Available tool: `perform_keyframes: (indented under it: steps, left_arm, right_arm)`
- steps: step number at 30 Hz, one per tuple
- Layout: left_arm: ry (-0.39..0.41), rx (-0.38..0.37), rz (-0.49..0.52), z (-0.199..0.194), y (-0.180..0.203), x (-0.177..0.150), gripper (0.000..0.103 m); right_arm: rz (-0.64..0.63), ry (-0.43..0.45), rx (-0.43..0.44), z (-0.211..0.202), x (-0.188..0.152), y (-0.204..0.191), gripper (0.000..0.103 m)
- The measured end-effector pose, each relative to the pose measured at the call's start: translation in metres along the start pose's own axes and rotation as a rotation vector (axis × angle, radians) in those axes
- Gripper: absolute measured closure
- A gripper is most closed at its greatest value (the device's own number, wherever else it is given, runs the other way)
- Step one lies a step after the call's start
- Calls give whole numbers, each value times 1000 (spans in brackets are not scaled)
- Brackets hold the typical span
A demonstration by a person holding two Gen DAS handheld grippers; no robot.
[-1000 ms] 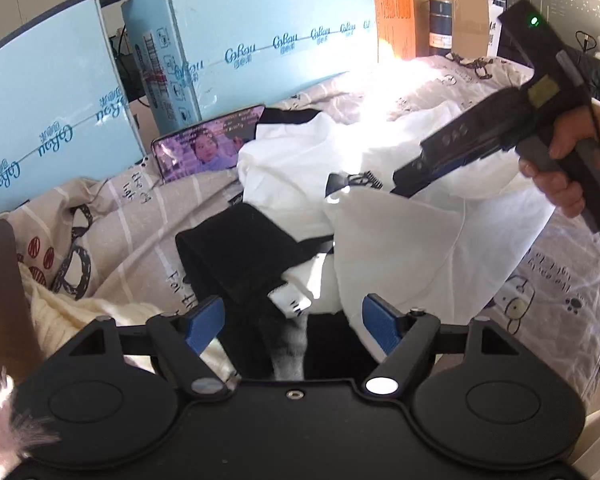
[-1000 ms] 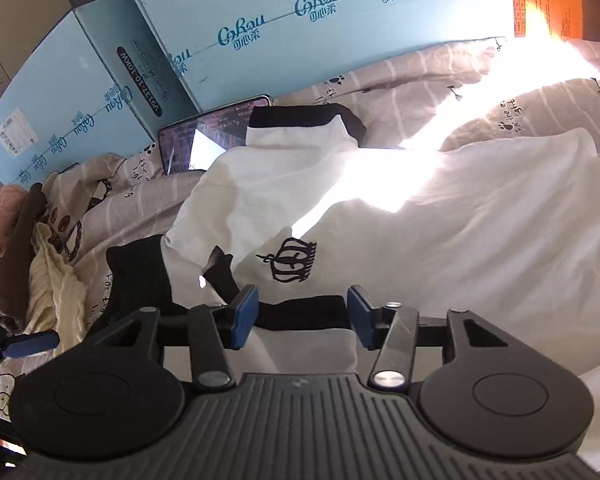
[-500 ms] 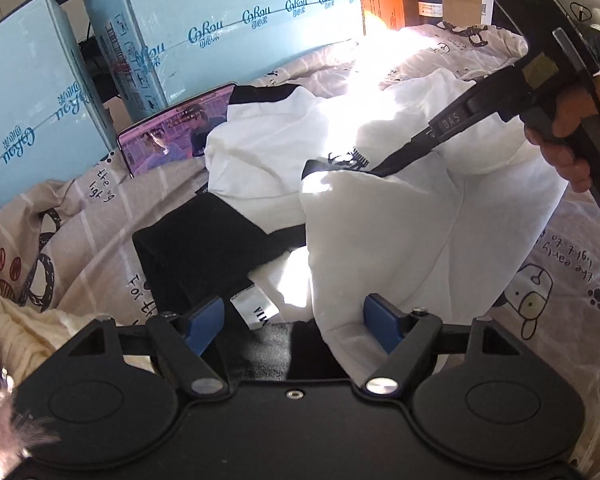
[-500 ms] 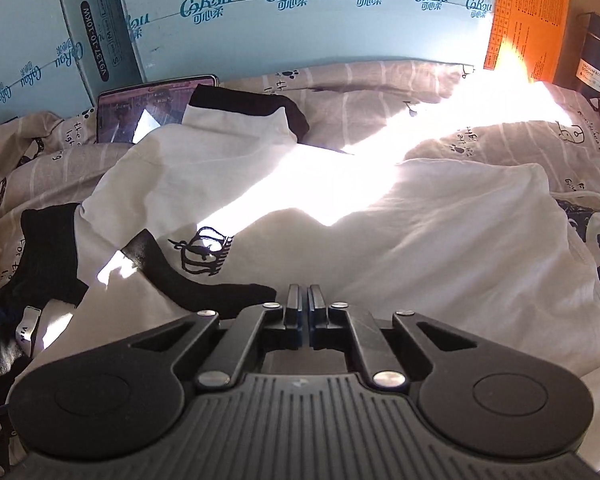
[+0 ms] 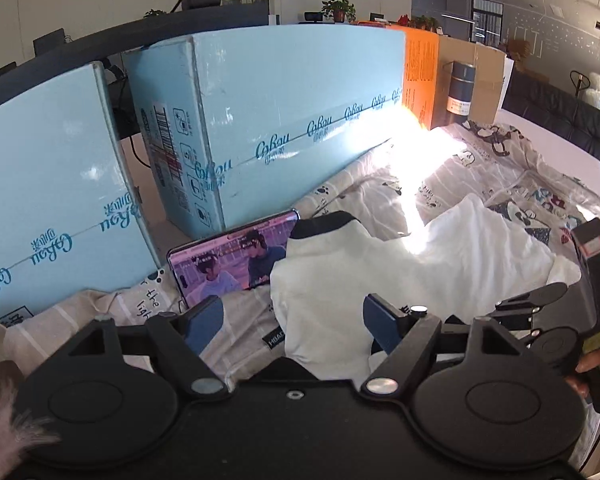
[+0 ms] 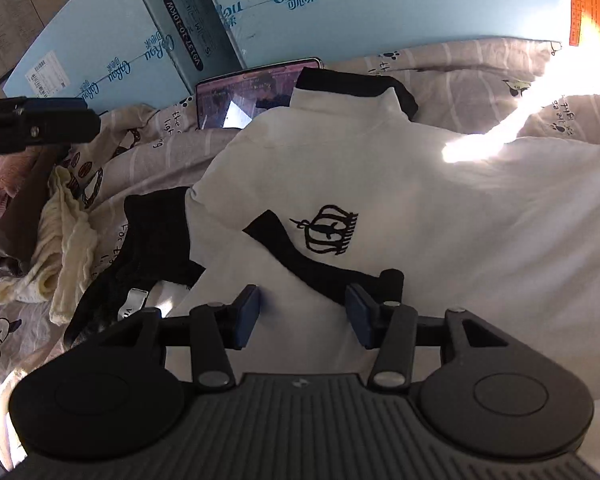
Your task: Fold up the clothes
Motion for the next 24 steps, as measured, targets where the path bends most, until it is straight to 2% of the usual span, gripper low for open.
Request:
perform_keyframes:
  steps: [4,7,11,12,13,14,17,19,20,21,24]
  left_arm:
    - [-34,-128,-49,22,-2,25,23]
    - [-49,-86,-124,61,-13,21,24]
    - [-61,-27,-266,109,-22,-1,26]
    - [-62,-15,-287,118,-23,-5,27]
    - [-69,-8,-311,126,-23,-8,29]
    - [-78,-3,-336,134,-23,-11,32]
    - [-87,25,-363,144,-22,-14,36]
    - [-48,47,-362,136,-21,-8,36]
    - [-26,32,-374,131,-19,-5,36]
    - [-31,-15,-399,128,-14,-6,36]
    - [-92,-186,-480,127,1,-17,36]
  right_arm:
    - [18,38,31,-14,20,12,55]
    - [119,93,30,-25,50,41,48]
    - [168,135,4,-16,85,80,48]
    - [174,141,-4,-11,93,89,46]
    - [192,139,-1,-3,99,98,39]
    - [214,135,6,6,105,107,36]
    - [327,120,43,36,113,131,36]
    - [396,125,83,53,117,140,36]
    - [412,122,102,62,118,142,36]
    - [408,115,121,69,119,142,36]
    - [375,66,166,94,120,136,36]
Point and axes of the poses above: each gripper's, at about its wrist camera, not at the fingertips, and z roughly the way its jaws point, y to its right, x to its top, the point moved 9 cm from there along z, roughly the way its jaws point, and after that the axes turned 11 degrees about -z, right-handed, at the moved point
